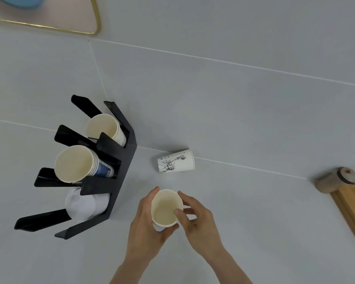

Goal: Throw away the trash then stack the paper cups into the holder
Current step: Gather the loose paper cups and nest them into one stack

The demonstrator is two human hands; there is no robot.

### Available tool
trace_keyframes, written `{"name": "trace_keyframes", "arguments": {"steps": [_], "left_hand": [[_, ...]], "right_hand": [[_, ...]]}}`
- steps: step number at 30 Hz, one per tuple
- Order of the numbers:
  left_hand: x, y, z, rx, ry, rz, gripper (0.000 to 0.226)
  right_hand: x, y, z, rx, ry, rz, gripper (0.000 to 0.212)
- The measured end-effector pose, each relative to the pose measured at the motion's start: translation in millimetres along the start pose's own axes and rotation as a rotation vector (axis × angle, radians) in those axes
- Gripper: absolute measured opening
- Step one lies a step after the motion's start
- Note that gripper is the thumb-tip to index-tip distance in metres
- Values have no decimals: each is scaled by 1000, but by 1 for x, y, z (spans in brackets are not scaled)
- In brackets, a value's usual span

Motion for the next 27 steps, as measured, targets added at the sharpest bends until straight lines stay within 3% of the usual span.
{"name": "trace_keyframes", "arguments": {"steps": [4, 7, 9, 15, 17, 20, 27], "left_hand": [[-1, 2, -7, -12, 3, -4, 108], [-1, 4, -10, -14, -5, -11, 106], [-2, 4, -11, -12, -10, -6, 105], [-2, 5, -11, -21, -30, 13, 109], [0, 6, -11, -14, -39, 5, 109], [0, 6, -11, -15, -38, 10, 109], [0, 3, -10, -10, -10, 38, 109]], "right_hand": [[-8, 5, -13, 114, 21, -135, 31], [-30, 24, -38, 304, 275, -286, 25], [-42, 38, -64, 386, 350, -277, 32], [-32, 58, -127, 557, 201, -267, 61], [-24, 62, -136, 579, 176, -307, 61], [-11, 67, -138, 587, 164, -315, 42], [-15, 45, -101, 477, 294, -438, 27]]}}
Point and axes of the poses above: each hand's wrist, its own z-axis away from the middle knuckle, its own x-axis out of the palm, y = z × x, the point moved 5 cm from there along -z, towards the middle knuckle, and after that the axes turned 10 degrees about -x, right-handed, at the moved point
